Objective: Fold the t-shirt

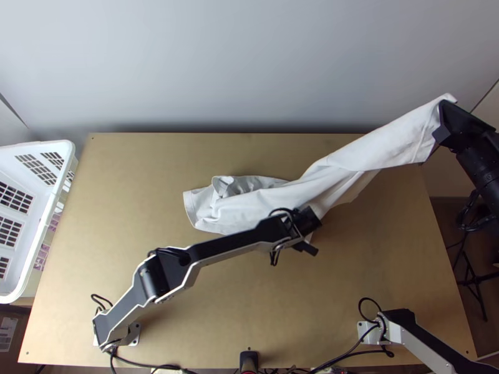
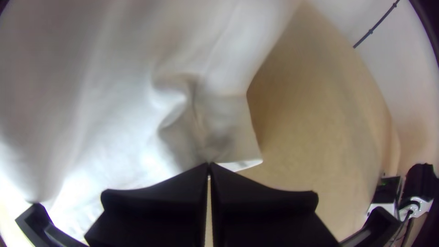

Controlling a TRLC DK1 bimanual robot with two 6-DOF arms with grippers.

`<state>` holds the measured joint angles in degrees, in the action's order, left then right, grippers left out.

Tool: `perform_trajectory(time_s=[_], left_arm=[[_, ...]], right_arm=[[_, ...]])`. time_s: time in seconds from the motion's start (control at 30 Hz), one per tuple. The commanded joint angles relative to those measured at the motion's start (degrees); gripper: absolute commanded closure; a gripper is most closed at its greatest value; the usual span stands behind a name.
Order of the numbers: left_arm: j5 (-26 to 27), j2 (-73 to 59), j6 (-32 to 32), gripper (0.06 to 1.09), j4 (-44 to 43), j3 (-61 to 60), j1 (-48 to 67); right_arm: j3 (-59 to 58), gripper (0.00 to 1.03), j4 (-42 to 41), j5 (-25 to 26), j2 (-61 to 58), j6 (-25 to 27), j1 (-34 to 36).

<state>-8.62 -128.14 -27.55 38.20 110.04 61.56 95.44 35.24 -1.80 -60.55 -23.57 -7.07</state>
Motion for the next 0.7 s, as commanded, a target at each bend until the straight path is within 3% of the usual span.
perform_trajectory(time_s=[0.0,0.67], left_arm=[[-0.2,6.8,0.1,1.05,-0.9,0.2,-2.5],[0.3,25.7,-0.5,1.05,-0.4,0.4,-15.1]], right_arm=[[-0.2,1.0,-0.2,0.0,0.1,-0.2,0.0],[0.7,1.0,-1.0,0.0,-0.3,-0.4,-0.2]])
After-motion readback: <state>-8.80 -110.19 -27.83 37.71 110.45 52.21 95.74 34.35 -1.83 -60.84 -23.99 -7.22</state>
